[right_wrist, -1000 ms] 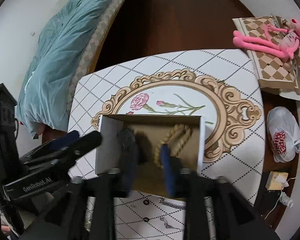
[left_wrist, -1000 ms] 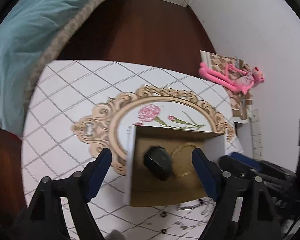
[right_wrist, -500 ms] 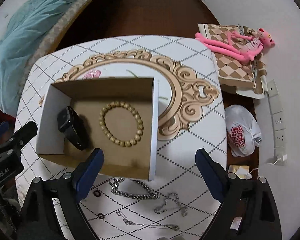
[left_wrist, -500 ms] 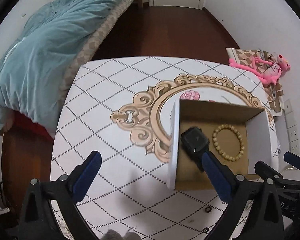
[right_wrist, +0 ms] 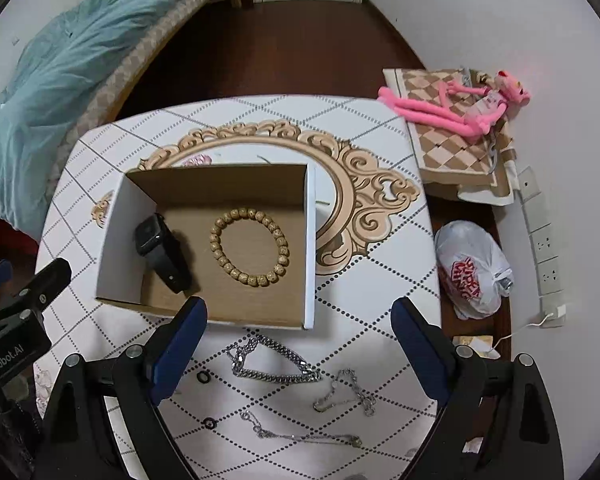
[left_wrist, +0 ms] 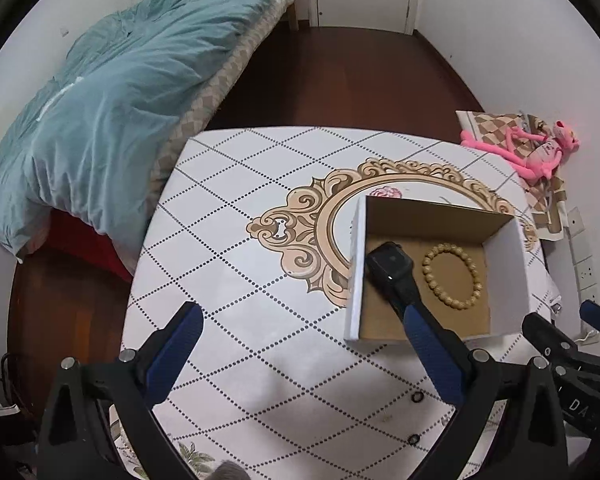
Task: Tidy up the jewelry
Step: 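Withdraw both grippers from the box back toward the remaining jewelry, then grasp a small black ring with the left gripper while the right gripper grasps a silver chain, then carry the ring and chain into the white box and open both grippers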
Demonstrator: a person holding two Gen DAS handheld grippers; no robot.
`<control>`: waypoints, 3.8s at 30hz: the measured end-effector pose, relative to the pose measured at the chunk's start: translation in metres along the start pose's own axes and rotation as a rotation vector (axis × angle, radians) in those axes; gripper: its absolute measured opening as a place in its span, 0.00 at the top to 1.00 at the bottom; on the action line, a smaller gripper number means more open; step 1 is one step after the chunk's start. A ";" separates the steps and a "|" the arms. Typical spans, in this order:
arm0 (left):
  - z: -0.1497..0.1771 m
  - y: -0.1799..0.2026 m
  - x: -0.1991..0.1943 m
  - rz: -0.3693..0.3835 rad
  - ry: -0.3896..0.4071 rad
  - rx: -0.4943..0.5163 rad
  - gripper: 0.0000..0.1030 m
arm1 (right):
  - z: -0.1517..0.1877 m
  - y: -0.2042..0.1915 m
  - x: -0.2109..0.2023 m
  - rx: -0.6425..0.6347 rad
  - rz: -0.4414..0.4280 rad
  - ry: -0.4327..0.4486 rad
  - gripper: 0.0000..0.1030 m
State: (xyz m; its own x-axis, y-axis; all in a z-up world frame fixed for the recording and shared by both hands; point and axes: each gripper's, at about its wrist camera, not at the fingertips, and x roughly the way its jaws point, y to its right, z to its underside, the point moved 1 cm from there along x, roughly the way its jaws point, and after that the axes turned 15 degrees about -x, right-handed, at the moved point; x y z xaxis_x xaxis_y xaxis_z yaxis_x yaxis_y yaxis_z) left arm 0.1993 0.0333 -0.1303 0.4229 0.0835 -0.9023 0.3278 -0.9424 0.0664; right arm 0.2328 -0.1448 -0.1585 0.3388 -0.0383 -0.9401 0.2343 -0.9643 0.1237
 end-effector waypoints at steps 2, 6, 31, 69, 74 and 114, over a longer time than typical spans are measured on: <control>0.004 -0.001 -0.013 0.013 0.016 0.002 0.01 | 0.004 -0.001 -0.013 0.000 0.009 0.025 0.08; 0.010 -0.005 -0.036 0.013 0.061 0.001 0.01 | 0.011 -0.003 -0.040 0.000 0.029 0.070 0.08; 0.078 -0.023 -0.053 -0.008 0.085 0.005 0.01 | 0.101 0.003 -0.052 0.092 -0.019 0.087 0.08; 0.173 0.045 0.040 0.141 -0.093 0.185 0.90 | 0.210 0.056 0.039 0.357 -0.137 0.040 0.32; 0.172 0.020 0.039 0.113 -0.108 0.155 0.90 | 0.200 0.037 0.047 0.302 -0.128 0.057 0.48; -0.005 0.037 -0.046 0.355 0.027 0.080 0.90 | -0.018 0.023 -0.093 0.036 -0.298 0.372 0.89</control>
State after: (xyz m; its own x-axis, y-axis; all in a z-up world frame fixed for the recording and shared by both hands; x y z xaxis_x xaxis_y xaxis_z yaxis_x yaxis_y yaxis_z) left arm 0.1965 -0.0038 -0.0841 0.5209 -0.2463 -0.8173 0.0896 -0.9364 0.3393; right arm 0.2230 -0.1589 -0.0629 0.5662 0.3309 -0.7549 0.3410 -0.9279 -0.1509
